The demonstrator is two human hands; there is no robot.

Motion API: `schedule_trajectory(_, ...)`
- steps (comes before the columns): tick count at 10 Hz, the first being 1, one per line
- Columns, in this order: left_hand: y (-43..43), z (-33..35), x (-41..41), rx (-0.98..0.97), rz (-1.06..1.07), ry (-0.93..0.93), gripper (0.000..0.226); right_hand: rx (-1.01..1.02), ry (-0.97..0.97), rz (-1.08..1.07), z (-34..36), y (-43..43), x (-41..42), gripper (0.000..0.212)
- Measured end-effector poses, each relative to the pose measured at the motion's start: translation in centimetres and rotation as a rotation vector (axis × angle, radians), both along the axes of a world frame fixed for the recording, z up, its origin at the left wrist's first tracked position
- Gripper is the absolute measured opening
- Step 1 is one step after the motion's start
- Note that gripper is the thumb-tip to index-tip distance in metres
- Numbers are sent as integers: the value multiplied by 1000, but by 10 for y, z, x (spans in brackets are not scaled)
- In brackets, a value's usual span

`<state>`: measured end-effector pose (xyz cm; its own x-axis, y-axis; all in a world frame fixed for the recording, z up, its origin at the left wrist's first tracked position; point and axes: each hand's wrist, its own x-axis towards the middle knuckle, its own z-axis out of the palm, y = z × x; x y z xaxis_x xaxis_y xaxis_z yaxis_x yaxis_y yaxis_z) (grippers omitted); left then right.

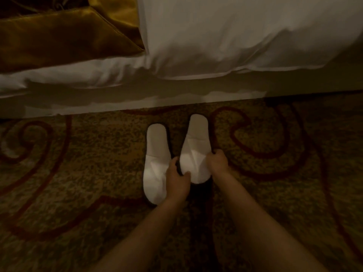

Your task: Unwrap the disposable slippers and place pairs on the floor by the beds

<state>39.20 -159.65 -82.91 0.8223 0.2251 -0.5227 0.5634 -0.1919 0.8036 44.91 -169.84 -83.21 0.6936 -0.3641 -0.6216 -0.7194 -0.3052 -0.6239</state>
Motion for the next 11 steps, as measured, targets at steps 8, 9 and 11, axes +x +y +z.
schedule_trajectory(8, -28, -25, -20, 186, -260, 9, 35, -663, -72, 78, -42, -4, -34, 31)
schedule_trajectory(9, -20, -18, -16, 166, -336, 48, 36, -612, -21, 134, -33, -7, -35, 36)
schedule_trajectory(11, 22, 69, 3, 292, -530, 228, 39, -334, 58, 142, 69, -35, -39, 45)
